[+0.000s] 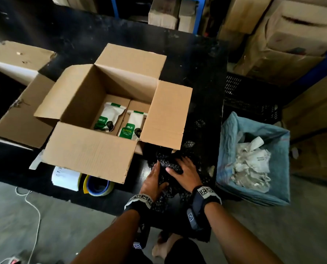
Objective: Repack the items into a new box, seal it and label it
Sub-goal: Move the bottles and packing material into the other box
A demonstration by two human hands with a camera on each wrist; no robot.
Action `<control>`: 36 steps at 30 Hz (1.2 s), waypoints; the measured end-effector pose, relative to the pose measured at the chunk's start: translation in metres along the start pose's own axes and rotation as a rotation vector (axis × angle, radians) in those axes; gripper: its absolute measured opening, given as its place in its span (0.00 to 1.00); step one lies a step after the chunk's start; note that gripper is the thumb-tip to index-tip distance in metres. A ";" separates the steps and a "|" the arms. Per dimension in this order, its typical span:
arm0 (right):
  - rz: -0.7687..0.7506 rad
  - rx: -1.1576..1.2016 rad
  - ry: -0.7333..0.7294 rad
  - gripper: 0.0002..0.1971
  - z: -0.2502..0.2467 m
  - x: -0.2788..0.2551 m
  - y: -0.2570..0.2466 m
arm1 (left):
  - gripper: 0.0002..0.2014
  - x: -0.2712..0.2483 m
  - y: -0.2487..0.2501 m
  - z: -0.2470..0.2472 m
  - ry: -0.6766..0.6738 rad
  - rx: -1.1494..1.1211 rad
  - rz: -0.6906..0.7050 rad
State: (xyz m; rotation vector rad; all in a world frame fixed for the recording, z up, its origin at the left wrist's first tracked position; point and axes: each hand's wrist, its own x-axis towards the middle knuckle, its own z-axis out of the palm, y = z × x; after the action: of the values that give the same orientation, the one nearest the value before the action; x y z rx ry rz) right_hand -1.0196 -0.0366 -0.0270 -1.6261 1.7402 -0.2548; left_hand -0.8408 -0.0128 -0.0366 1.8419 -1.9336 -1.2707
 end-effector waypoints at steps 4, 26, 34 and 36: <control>0.065 0.221 0.034 0.30 0.013 -0.014 -0.011 | 0.48 -0.008 0.005 -0.004 0.012 -0.049 0.023; -0.074 0.791 0.559 0.17 -0.153 -0.090 -0.080 | 0.49 -0.027 0.185 -0.077 0.107 -0.147 0.566; -0.302 0.731 0.541 0.17 -0.200 -0.004 -0.222 | 0.46 0.001 0.193 -0.238 0.339 -0.144 0.618; -0.335 0.719 0.533 0.16 -0.200 0.021 -0.261 | 0.46 0.012 0.181 -0.278 0.377 -0.156 0.612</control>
State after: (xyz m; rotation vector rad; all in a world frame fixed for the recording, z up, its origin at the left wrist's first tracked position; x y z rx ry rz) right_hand -0.9372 -0.1688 0.2637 -1.3420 1.4435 -1.4040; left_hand -0.7943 -0.1711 0.2520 1.1636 -1.8973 -0.7836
